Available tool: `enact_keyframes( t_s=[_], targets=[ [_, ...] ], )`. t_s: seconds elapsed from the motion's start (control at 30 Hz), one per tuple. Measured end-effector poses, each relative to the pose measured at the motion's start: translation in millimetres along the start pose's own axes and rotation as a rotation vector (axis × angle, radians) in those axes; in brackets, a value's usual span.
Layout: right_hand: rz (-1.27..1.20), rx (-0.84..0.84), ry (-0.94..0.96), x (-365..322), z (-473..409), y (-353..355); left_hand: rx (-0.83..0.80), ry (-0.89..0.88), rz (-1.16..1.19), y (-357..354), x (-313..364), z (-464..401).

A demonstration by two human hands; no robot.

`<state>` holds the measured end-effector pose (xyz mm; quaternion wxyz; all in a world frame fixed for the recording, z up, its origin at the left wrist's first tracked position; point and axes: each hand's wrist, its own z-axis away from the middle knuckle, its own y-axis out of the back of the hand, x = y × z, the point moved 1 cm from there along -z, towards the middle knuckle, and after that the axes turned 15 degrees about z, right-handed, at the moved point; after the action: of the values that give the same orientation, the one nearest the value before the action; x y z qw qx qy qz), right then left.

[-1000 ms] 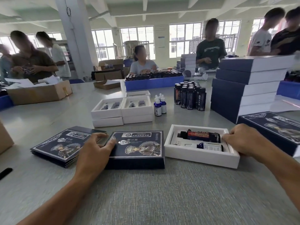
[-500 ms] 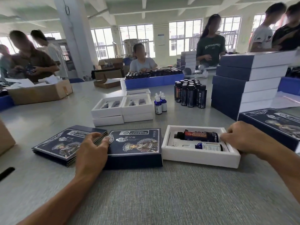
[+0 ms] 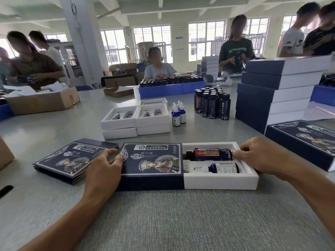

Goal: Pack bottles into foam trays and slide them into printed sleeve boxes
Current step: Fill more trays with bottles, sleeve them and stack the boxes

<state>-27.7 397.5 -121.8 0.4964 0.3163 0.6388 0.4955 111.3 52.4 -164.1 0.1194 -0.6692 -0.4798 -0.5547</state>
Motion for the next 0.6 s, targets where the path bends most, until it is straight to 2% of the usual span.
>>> enact_keyframes(
  t_s=[0.13,0.3,0.4,0.6],
  targets=[
    [-0.047,0.038,-0.012,-4.0,-4.6,-10.5,-0.079,0.026,0.044,-7.1,2.9,4.2],
    [-0.463,-0.163,0.138,-44.0,15.6,-29.5,-0.295,-0.019,0.115,-21.2,15.6,17.1],
    [-0.391,-0.135,0.274,-62.7,21.9,-39.8,-0.328,-0.064,0.062,-23.9,21.3,25.3],
    [-0.362,-0.103,0.276,-62.5,22.7,-38.8,-0.349,-0.07,0.024,-22.5,28.7,32.0]
  ],
)
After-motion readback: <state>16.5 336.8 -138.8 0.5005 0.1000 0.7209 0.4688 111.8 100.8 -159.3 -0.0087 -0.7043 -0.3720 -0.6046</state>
